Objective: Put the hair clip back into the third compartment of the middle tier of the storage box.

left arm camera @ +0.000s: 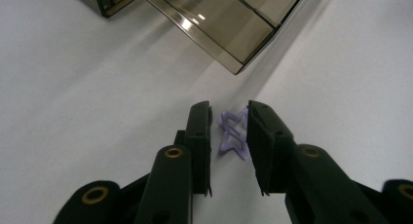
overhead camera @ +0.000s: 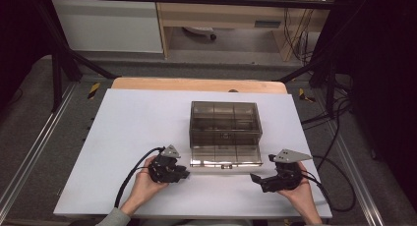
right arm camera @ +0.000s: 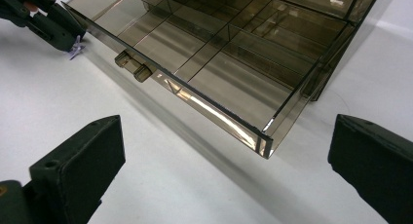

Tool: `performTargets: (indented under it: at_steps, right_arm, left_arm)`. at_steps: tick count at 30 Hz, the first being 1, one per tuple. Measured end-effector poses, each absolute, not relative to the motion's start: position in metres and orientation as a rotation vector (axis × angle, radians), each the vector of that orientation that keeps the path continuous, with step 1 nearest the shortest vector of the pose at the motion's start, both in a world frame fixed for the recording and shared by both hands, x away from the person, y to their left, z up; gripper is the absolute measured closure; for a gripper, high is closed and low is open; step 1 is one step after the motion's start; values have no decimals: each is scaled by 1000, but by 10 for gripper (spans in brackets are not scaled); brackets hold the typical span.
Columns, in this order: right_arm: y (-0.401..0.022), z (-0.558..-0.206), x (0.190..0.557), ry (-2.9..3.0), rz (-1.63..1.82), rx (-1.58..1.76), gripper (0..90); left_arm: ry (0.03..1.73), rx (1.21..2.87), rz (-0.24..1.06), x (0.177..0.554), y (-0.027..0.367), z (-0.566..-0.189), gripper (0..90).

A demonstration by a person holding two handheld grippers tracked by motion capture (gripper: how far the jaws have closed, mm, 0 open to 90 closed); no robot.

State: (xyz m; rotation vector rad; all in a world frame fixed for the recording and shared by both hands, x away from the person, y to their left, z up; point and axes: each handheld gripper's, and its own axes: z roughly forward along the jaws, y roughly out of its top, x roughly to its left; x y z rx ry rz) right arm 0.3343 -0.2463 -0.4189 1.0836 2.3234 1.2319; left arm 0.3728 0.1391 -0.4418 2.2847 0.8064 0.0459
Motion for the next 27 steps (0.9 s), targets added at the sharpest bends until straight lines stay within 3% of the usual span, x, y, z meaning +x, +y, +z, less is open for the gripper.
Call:
performTargets:
  at_steps: [27]
  right_arm:
    - [-246,-419,334,2325,1232,1087,8]
  left_arm:
    - [830,2298,62,372,136,-440,844]
